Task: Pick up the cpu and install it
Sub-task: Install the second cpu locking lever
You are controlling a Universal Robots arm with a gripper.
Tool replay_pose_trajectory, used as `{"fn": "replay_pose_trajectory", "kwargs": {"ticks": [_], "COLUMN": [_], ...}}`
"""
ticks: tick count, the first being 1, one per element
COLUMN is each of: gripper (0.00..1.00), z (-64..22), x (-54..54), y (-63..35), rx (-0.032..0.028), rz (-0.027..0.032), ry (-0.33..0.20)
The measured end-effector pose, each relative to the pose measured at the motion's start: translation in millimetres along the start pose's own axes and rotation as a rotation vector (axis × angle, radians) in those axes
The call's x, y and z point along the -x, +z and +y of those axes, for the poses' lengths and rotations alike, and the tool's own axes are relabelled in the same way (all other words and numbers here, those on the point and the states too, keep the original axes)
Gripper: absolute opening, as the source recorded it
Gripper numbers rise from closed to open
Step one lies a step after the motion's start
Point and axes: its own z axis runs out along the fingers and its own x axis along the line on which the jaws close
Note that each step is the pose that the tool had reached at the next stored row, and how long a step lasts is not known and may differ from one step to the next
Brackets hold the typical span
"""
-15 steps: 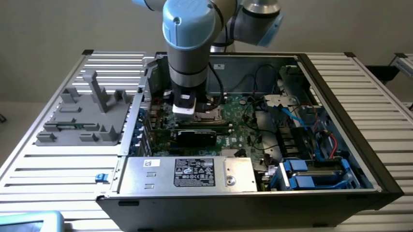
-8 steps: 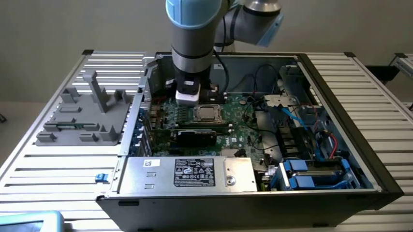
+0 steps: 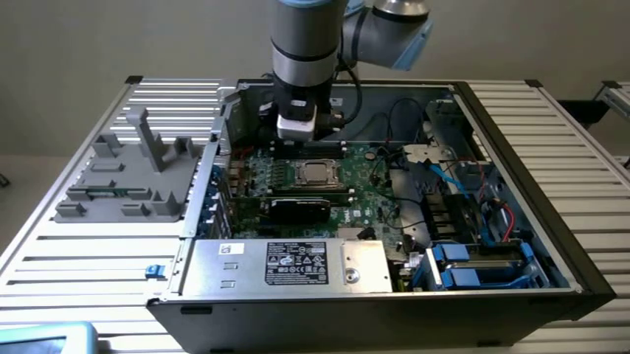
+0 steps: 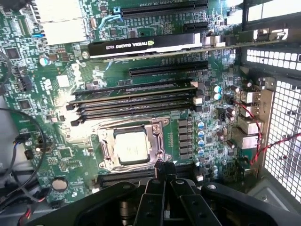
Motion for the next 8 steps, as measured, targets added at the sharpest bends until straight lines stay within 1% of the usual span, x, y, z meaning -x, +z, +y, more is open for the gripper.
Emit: {"fn": "replay_pose_trajectory", "kwargs": {"ticks": [2,3,4,5,7,8], "gripper": [0.11,0.11,0.11,0.11,0.11,0.11], "z": [-2.1,-3.0,-3.7,-4.2,-5.0,-5.3], "x": [-2.5,-3.9,-5.0,-5.8,-6.8,-6.8], "y": [-4.3,-6.2,-7.7,-8.9,-10.3,-10.2], "rx": [0.0089,0.0155,0.0224,0.0306,0.0477,0.0527], "rz": [0.0005,0.0008,0.001,0.0008,-0.002,-0.0028], "ry": [0.001,0.001,0.001,0.002,0.004,0.004]}}
